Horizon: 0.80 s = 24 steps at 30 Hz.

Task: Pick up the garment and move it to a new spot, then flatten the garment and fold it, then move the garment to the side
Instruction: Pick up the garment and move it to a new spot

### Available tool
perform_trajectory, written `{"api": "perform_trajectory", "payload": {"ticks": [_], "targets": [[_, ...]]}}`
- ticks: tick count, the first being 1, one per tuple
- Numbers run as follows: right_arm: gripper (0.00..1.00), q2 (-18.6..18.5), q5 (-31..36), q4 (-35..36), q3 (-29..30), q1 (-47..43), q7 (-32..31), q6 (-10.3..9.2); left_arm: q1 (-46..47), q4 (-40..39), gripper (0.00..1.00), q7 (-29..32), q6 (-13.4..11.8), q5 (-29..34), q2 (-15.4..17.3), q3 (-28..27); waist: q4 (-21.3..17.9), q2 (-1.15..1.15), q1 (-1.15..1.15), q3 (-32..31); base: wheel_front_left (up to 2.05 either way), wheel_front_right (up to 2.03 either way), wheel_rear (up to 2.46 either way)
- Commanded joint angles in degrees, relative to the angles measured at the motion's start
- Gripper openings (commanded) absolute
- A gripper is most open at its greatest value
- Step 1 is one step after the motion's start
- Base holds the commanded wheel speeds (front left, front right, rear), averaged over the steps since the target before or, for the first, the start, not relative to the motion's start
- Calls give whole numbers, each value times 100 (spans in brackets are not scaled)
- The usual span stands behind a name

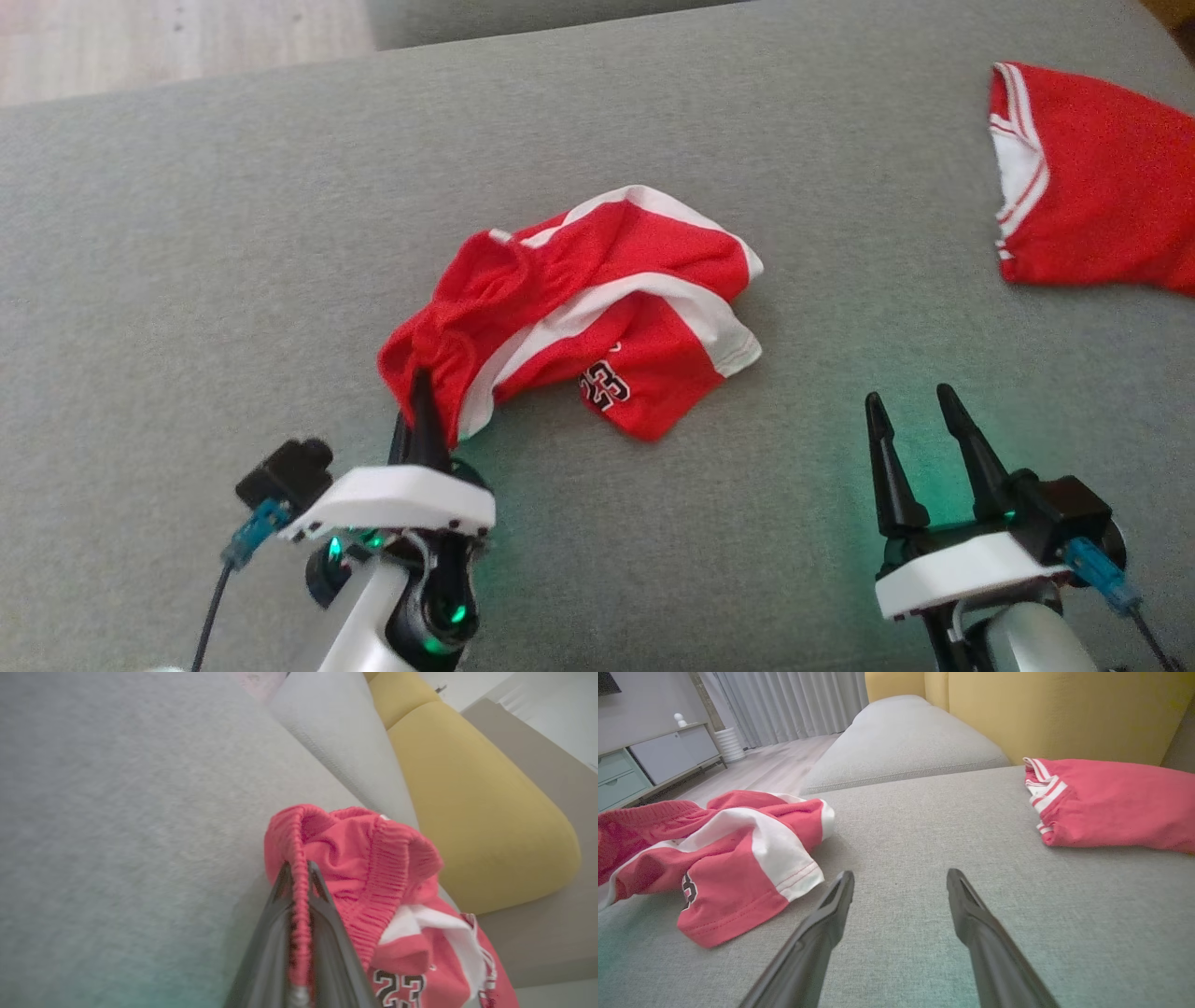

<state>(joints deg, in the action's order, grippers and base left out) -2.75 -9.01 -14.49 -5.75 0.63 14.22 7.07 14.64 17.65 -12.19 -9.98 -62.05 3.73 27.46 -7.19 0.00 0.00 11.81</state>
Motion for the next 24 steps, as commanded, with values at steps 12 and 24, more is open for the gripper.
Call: {"api": "perform_trajectory", "payload": {"ticks": [12,24], "targets": [[100,-13,362,50,-111,-20,77,42,-485,525,100,-243,235,-112,86,-565,584,0,0,-353,0,0,0],[100,-13,586,193,278,-362,78,42,-1817,-1163,100,-279,20,3205,573,-1386,742,0,0,-864,0,0,0]]}}
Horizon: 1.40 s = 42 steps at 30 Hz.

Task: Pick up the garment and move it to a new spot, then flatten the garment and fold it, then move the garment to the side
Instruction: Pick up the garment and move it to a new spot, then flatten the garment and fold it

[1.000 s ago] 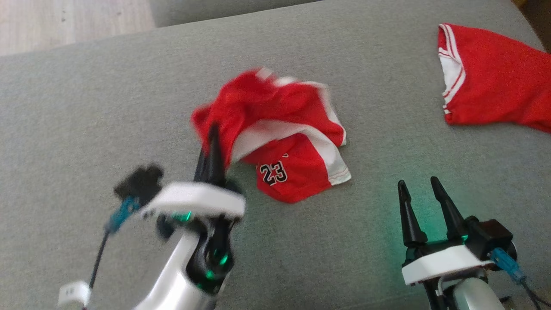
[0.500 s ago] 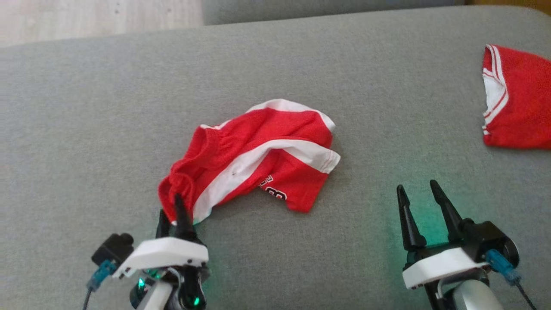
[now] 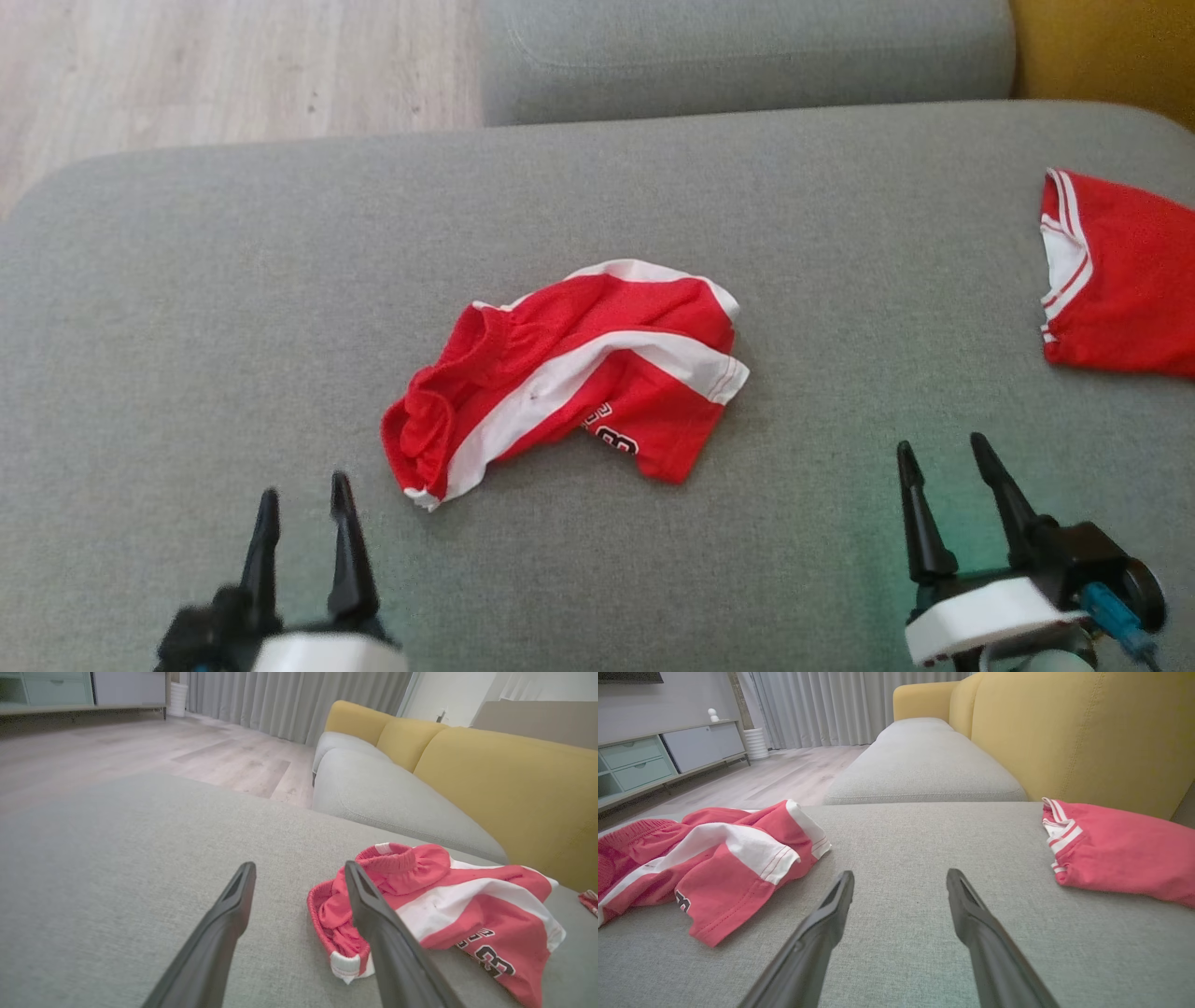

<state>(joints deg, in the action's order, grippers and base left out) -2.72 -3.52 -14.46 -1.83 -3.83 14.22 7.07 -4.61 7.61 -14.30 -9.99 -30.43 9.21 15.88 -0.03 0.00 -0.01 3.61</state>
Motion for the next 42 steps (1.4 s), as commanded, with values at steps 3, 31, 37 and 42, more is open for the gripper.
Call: {"api": "perform_trajectory", "payload": {"ticks": [3,31,37,42], "targets": [[100,-16,89,265,-5,20,78,42,-215,-414,100,-69,121,588,-63,-494,46,0,1,-133,0,0,0],[100,-16,160,447,-45,-132,78,42,-725,-599,100,-70,1469,2540,-596,-1373,4,0,1,-227,0,0,0],[100,-16,152,478,-201,23,78,42,226,511,100,-70,1634,2866,-589,-728,-163,0,1,14,0,0,0],[100,-16,134,424,-251,49,78,42,767,1511,100,-69,1537,3012,-551,-663,-350,0,1,70,0,0,0]]}}
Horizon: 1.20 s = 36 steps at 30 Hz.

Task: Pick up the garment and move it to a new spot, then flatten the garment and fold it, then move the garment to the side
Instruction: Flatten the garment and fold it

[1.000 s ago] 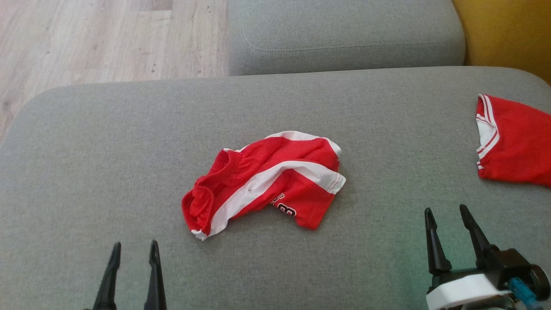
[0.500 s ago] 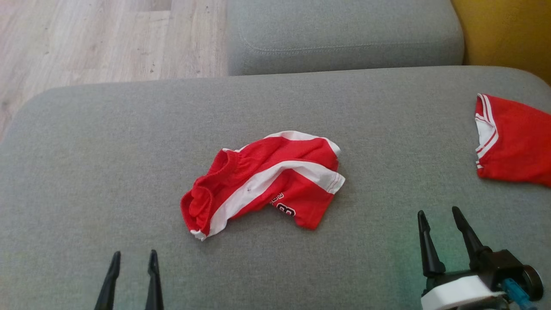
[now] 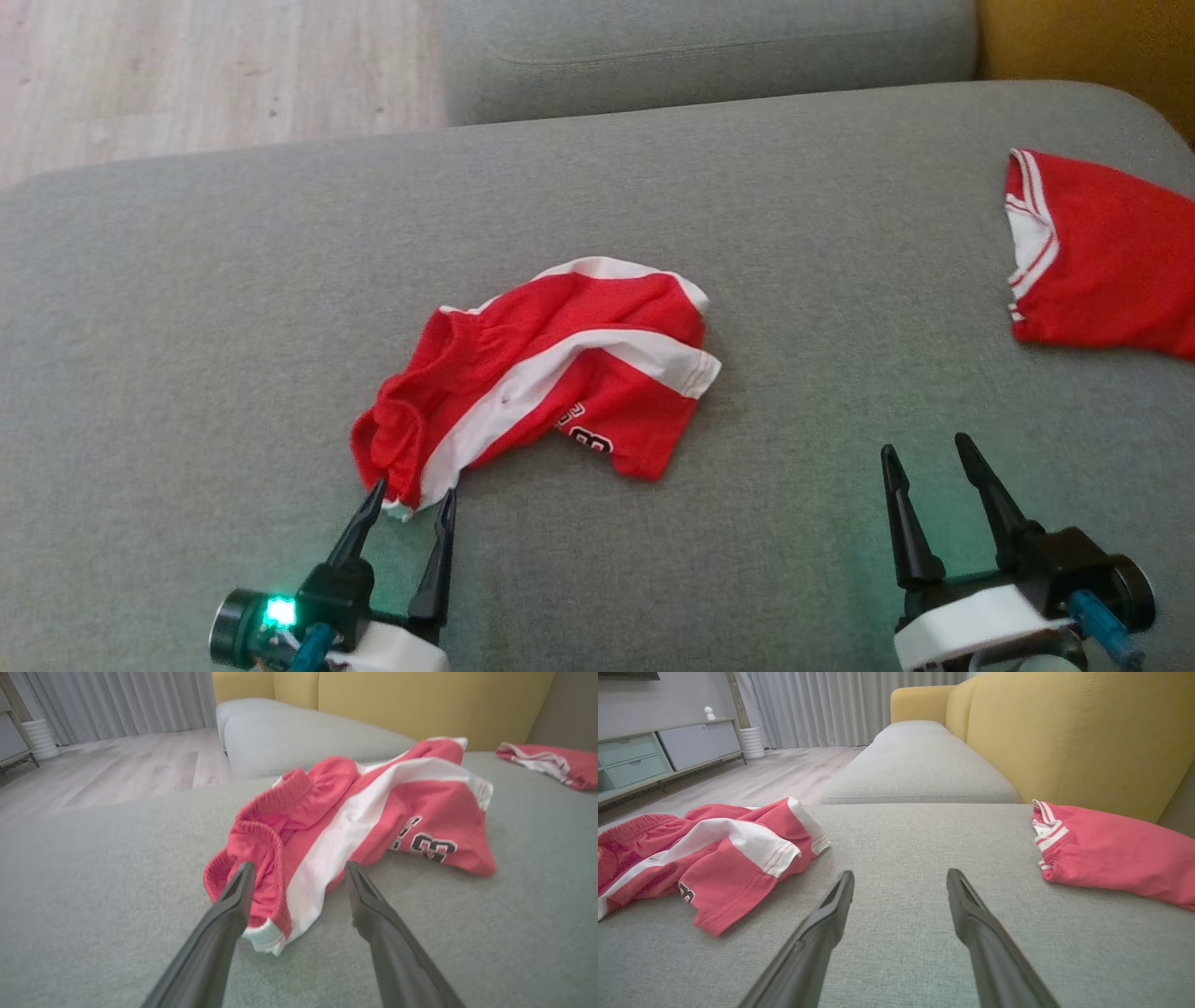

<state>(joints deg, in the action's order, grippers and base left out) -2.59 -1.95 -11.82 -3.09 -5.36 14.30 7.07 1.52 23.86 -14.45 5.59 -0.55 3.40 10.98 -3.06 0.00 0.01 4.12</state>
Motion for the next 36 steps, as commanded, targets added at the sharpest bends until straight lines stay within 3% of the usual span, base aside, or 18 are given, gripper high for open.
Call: {"api": "perform_trajectory", "payload": {"ticks": [1,5,8,9,10,11,20,24,26,32,34,36], "targets": [[100,-29,-26,157,-121,208,70,42,231,75,100,-53,-43,29,37,-179,-81,0,-1,33,0,0,0],[100,-29,-37,155,-108,234,70,42,512,563,100,-53,-77,-73,70,-276,-164,0,-1,75,0,0,0],[100,-29,-44,167,-102,248,70,42,672,700,87,-53,-89,-117,103,-315,-186,0,-1,111,0,0,0],[100,-29,-46,170,-99,253,70,42,708,741,75,-54,-86,-119,111,-308,-190,0,-1,120,0,0,0],[100,-29,-47,171,-98,256,70,42,740,806,49,-54,-73,-116,121,-282,-191,0,-1,127,0,0,0],[100,-29,-48,168,-97,258,70,42,775,875,0,-54,-56,-119,129,-255,-191,0,-1,132,0,0,0],[100,-29,-89,116,-142,296,70,42,1128,1406,0,189,68,-410,119,-201,-202,0,-1,145,0,0,0],[100,-29,-102,96,-135,297,70,42,1224,1200,0,228,143,-1114,21,-332,-221,0,-1,116,0,0,0],[100,-29,-107,92,-109,277,70,42,1194,798,0,363,172,-1739,-30,-267,-229,0,-1,87,0,0,0],[100,-29,-112,94,-37,202,70,42,709,-1104,0,1157,172,-3473,-50,747,-153,0,-1,43,0,0,0],[100,-29,-122,101,-47,209,70,42,528,-1690,0,1330,1,-4000,-50,823,-131,0,-1,47,0,0,0],[100,-29,-131,119,-31,223,70,42,399,-2098,0,1375,-329,-4533,-51,677,-95,0,-1,76,0,0,0]]}}
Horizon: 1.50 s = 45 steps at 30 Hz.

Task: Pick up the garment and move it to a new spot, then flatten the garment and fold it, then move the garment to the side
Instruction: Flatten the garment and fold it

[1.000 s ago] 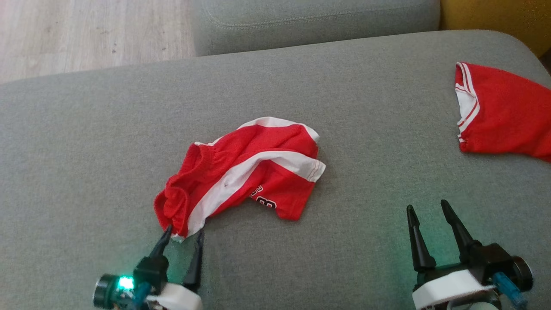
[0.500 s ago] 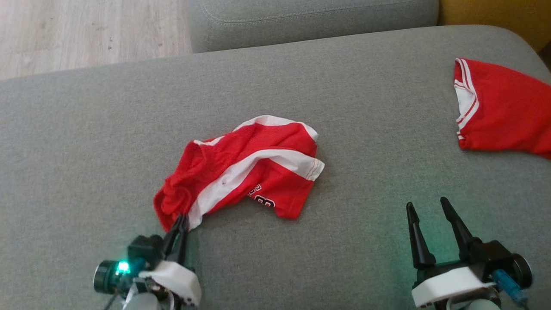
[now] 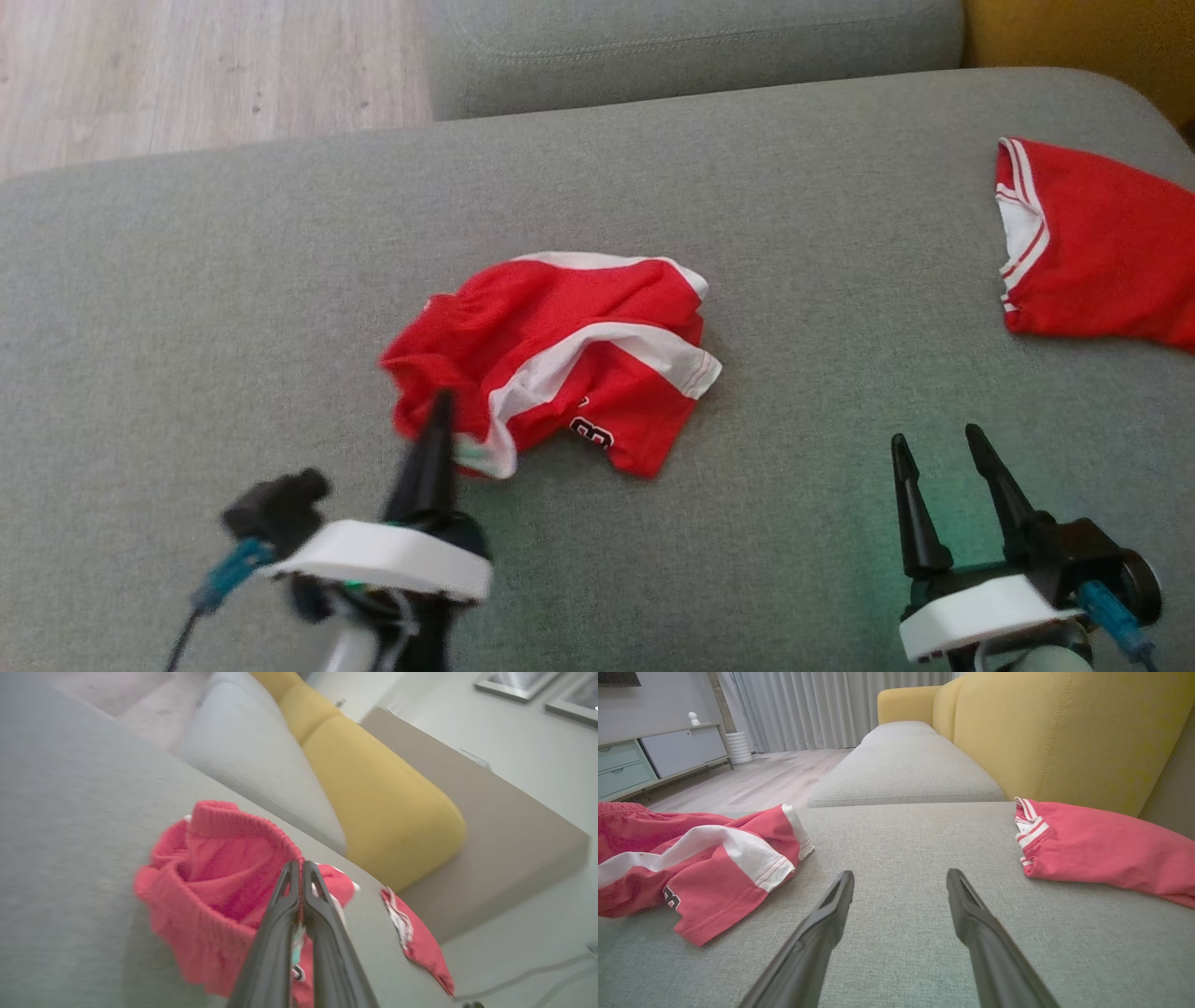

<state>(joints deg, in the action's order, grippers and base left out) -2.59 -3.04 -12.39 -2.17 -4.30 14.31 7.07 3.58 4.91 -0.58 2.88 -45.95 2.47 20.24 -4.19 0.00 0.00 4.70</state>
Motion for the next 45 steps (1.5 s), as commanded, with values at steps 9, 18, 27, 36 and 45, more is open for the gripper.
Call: {"api": "perform_trajectory", "payload": {"ticks": [9,18,27,36,45], "targets": [[100,-29,52,155,-154,232,69,42,419,948,0,-286,-926,446,612,-1013,68,0,0,213,0,0,0],[100,-29,119,99,-154,281,69,42,791,2635,14,-934,-601,773,665,-812,-16,0,0,242,0,0,0],[100,-29,110,147,-56,152,69,42,419,2240,100,-1387,-661,970,685,-990,61,0,0,-26,0,0,0],[100,-29,51,253,210,-56,69,42,-987,95,100,-1440,-808,2094,545,-1496,297,0,0,-452,0,0,0],[100,-29,73,130,305,-54,69,42,-1734,-264,100,-1441,-133,3541,318,-1733,538,0,0,-657,0,0,0]]}}
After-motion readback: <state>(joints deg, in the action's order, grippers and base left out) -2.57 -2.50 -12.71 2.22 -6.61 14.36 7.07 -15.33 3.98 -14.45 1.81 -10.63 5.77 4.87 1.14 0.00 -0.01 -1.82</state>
